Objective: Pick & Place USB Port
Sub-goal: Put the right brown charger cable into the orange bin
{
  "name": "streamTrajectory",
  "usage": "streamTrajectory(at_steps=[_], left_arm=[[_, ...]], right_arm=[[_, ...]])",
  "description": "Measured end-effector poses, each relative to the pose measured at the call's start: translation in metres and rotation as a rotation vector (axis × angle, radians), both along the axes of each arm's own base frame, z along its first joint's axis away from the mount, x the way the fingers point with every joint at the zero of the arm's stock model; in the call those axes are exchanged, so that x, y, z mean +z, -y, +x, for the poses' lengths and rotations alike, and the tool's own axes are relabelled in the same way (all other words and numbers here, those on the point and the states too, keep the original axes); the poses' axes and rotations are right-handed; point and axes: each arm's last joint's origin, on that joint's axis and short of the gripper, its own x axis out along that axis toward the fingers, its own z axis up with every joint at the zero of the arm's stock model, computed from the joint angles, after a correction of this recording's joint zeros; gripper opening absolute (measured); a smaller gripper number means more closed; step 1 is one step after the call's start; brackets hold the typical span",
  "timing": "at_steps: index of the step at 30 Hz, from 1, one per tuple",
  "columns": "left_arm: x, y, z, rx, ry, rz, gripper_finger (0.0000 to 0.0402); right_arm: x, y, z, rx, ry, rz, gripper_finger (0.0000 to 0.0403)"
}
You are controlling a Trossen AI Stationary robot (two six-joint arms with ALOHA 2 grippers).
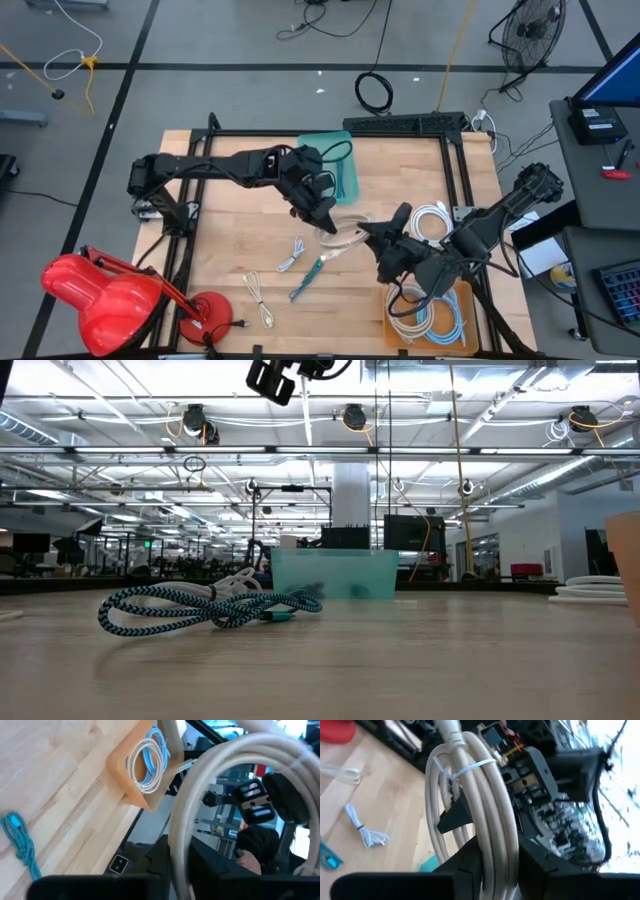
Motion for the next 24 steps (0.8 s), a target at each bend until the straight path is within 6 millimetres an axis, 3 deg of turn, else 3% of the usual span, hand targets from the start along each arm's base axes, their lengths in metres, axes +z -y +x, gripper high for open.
streamTrajectory(at_steps=[3, 6, 10, 19, 24], left_arm=[[0.006, -0.006, -0.005, -0.008, 0.029, 0.006, 0.0089], [0.017, -0.015, -0.013, 0.04, 0.067, 0.05, 0.0094], [0.027, -0.029, -0.025, 0.139, 0.09, 0.13, 0.0076], [0.052, -0.06, -0.074, 0.407, 0.038, 0.433, 0.0005], [0.063, -0.068, -0.095, 0.44, 0.047, 0.502, 0.0017]], right_arm=[[0.005, 0.003, -0.003, -0.018, 0.051, 0.082, 0.007], [0.01, 0.006, -0.007, -0.038, 0.108, 0.166, 0.006], [0.016, 0.009, -0.012, -0.068, 0.175, 0.254, 0.006], [0.026, 0.016, -0.021, -0.13, 0.367, 0.589, 0.0059], [0.03, 0.016, -0.024, -0.103, 0.428, 0.837, 0.0059]])
